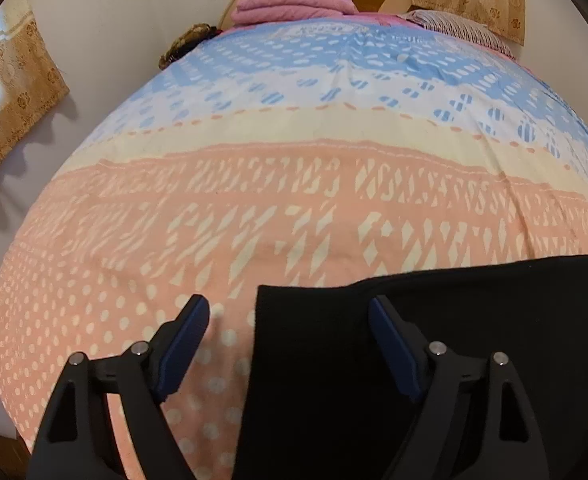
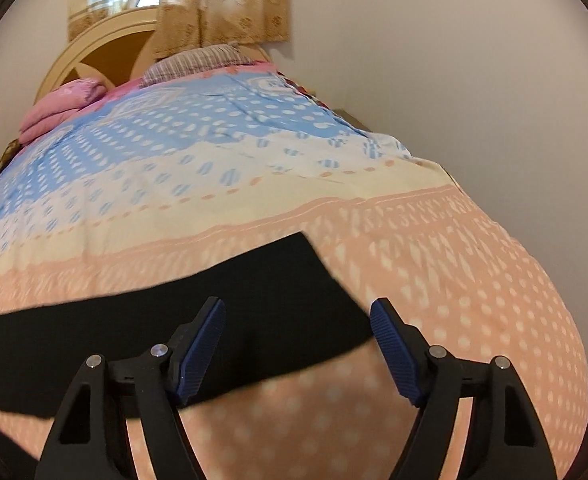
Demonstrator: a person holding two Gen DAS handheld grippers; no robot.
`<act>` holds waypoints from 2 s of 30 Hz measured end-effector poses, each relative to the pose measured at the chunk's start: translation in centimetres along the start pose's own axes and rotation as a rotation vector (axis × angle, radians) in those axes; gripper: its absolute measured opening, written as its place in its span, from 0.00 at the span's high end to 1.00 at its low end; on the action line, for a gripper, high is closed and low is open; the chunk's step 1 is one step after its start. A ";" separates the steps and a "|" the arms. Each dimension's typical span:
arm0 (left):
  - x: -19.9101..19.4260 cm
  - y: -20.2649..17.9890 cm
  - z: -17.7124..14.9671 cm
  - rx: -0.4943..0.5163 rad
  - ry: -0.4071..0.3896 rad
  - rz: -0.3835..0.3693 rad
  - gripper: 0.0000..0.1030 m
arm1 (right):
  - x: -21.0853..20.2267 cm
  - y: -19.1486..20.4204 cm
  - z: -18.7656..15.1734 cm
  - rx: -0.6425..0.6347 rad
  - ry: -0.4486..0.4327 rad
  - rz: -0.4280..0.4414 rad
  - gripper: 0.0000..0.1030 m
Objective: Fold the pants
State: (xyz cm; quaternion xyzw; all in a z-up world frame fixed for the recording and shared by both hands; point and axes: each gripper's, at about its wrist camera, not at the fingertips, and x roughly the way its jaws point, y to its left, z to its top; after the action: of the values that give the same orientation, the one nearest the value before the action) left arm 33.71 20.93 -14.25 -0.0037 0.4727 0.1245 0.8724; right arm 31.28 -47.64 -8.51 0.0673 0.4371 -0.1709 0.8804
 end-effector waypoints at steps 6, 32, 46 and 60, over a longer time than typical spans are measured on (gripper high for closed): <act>0.9 -0.2 -0.1 0.009 0.025 -0.015 0.23 | 2.9 -0.5 2.0 -0.035 0.043 0.002 0.26; 1.3 -2.5 1.2 0.146 -0.004 -0.168 0.82 | 9.5 -0.3 4.0 -0.081 0.184 0.089 0.87; -1.3 -1.7 1.4 0.153 -0.106 -0.216 0.84 | 1.7 0.0 4.1 -0.111 0.011 0.099 0.95; -7.9 2.5 -1.1 0.048 -0.270 -0.361 0.85 | -10.2 -5.4 -1.2 -0.029 -0.294 0.131 0.95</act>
State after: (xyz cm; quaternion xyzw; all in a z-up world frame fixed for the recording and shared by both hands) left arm 28.12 21.49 -8.04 -0.0511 0.3460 -0.0455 0.9357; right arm 22.70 -49.89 -0.96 0.0573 0.3008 -0.1146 0.9450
